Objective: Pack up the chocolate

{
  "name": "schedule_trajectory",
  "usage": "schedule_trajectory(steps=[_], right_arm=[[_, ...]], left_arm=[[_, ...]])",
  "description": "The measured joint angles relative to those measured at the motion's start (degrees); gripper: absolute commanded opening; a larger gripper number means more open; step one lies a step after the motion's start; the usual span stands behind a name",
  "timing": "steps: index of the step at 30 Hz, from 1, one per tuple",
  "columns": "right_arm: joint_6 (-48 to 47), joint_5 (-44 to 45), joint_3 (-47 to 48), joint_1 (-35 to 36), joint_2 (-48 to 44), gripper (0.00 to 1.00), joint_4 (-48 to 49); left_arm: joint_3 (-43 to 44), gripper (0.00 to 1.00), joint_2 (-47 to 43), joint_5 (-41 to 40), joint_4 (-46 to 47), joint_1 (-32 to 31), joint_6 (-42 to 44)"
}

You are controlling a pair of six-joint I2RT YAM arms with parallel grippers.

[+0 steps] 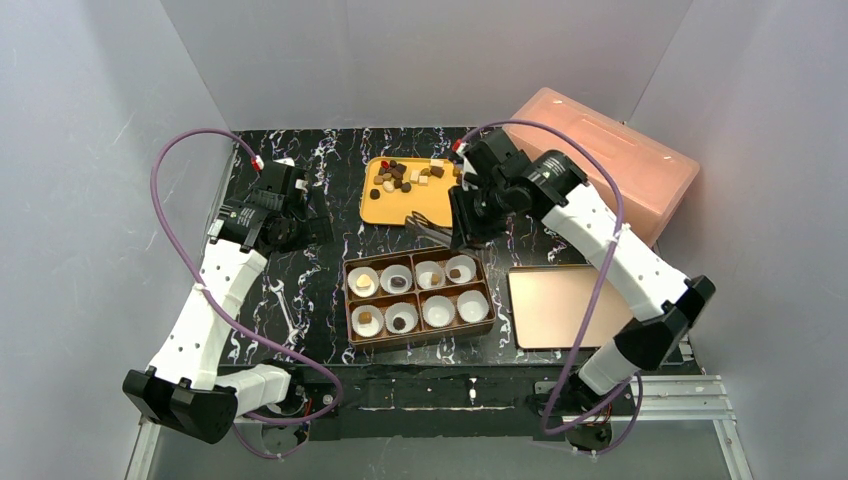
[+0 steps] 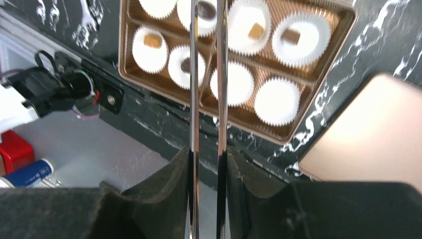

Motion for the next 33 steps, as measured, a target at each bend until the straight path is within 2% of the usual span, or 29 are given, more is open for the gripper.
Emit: schedule_trajectory(steps=[5,12,27,33], right_arm=[[1.4,-1.2,-9.3,2.9,-7.7,0.33,-1.4],[2.9,-2.7,-15.2,5.6,-14.5,0.33,-2.9],[5.4,-0.8,-24.4,9.3,-16.1,0.33,-2.6],[6.4,0.9,-26.1,10.0,-15.8,0.36,-1.2]], left_arm=[[-0.1,0.99,0.1,0.1,0.0,0.0,-0.1],[-0.8,0.99,0.2,0.1,0.0,0.0,-0.5],[-0.9,0.99,0.2,0.1,0.0,0.0,-0.7],[-0.9,1.00,0.2,0.1,-0.1,0.0,-0.7]])
